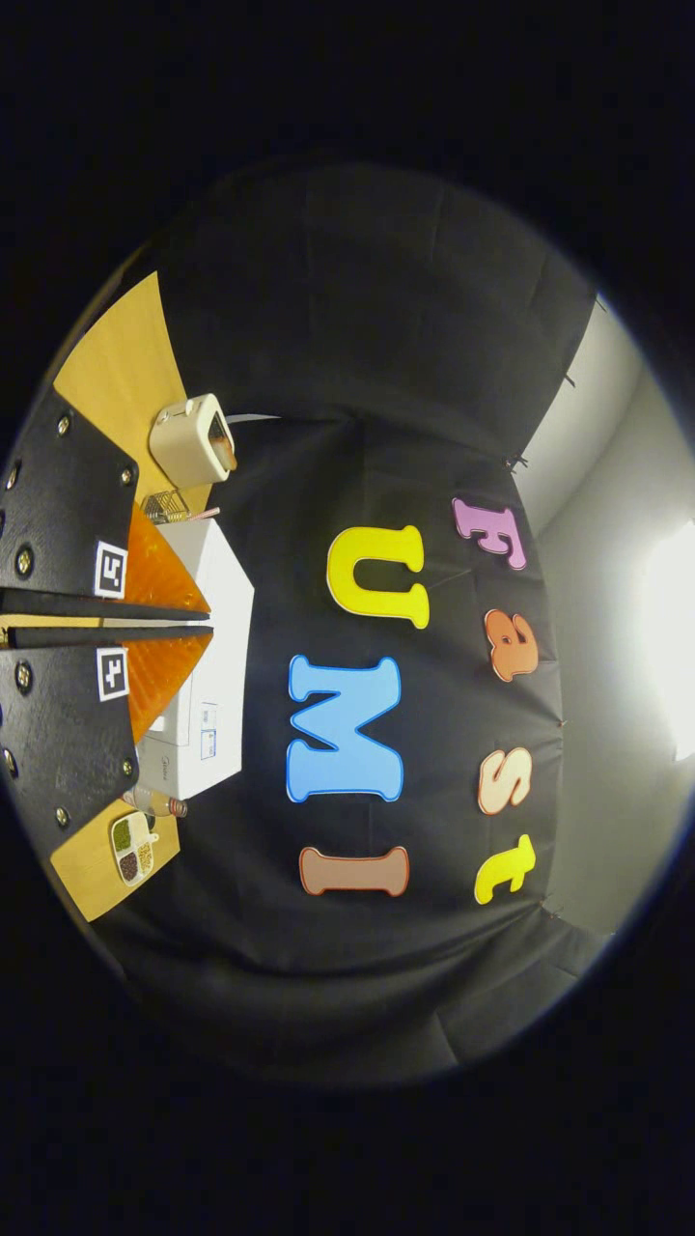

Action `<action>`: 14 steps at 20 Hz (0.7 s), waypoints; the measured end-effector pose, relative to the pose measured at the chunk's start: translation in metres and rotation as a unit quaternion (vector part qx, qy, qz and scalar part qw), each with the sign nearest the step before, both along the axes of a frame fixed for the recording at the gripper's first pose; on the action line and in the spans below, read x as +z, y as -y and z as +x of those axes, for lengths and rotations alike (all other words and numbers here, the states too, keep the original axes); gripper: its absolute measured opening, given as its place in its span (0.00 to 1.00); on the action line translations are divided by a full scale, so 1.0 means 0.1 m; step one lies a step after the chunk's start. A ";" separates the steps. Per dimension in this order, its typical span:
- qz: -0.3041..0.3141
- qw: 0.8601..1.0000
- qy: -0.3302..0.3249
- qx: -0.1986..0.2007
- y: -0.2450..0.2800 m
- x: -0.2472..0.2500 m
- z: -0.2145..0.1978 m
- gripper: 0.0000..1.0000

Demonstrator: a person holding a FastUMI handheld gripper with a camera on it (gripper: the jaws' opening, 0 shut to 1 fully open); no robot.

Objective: Open the microwave, put the food inside, and close the microwave door.

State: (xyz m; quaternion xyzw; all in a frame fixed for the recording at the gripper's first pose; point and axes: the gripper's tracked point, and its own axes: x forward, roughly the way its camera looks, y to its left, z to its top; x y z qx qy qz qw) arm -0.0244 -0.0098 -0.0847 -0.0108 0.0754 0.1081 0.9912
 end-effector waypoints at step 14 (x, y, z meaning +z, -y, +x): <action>-0.009 0.988 0.062 -0.142 0.60 0.59 0.15 0.05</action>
